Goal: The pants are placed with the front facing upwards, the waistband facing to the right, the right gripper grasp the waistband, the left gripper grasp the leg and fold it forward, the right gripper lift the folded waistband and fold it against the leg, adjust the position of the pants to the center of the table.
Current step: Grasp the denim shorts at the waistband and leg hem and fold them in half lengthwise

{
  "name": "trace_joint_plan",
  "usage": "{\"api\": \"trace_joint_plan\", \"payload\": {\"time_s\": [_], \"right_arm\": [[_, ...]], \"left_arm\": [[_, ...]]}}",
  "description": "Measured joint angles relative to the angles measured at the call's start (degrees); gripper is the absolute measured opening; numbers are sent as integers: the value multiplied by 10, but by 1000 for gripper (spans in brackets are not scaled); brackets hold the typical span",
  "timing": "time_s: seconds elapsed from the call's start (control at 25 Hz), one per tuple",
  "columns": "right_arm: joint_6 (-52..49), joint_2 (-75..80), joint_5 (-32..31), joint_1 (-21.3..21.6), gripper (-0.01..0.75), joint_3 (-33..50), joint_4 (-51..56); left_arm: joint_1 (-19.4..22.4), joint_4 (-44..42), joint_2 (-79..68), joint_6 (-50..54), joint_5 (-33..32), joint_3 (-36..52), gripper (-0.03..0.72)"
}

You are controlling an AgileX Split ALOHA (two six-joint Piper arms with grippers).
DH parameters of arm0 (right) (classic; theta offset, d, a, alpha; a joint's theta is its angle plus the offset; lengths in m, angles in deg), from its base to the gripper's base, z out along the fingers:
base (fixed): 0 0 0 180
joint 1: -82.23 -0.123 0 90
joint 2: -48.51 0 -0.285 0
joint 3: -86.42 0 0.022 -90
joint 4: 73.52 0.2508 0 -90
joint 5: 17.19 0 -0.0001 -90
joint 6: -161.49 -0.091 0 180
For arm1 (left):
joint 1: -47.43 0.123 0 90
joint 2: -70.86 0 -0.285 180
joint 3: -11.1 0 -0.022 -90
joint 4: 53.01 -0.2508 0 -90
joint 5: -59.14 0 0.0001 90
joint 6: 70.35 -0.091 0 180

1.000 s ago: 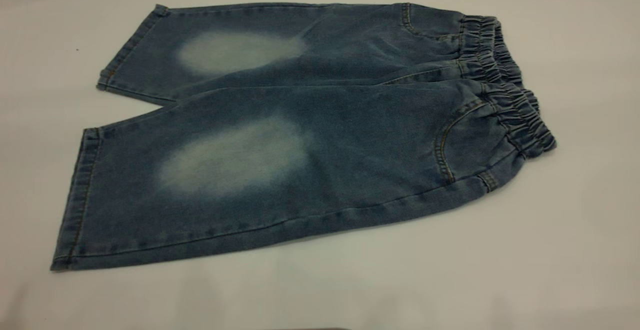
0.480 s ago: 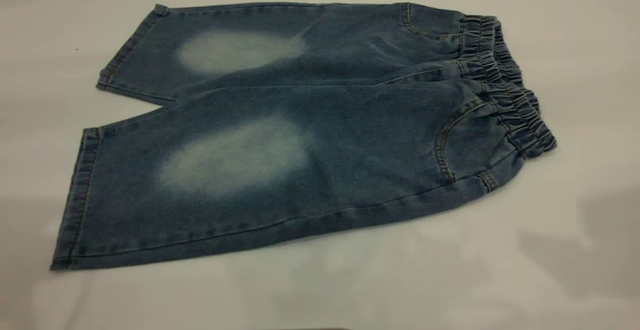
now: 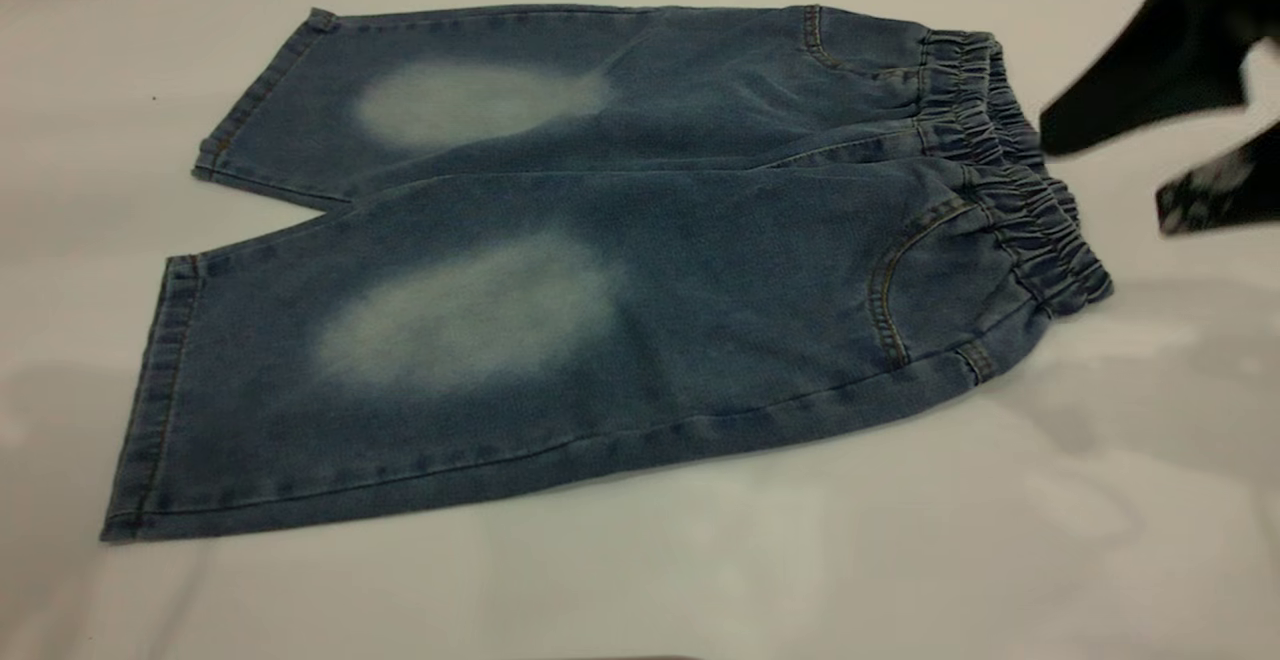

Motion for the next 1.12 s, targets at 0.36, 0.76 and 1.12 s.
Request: {"api": "trace_joint_plan", "payload": {"time_s": [0.36,0.76,1.12], "right_arm": [[137,158,23,5,587,-25,136],[211,233,-2,72,587,-43,179],[286,289,-79,80,585,-72,231]], "left_arm": [[0,3,0,-3,0,0,579],[0,4,0,-3,-1,0,579],[0,4,0,-3,-2,0,579]]}}
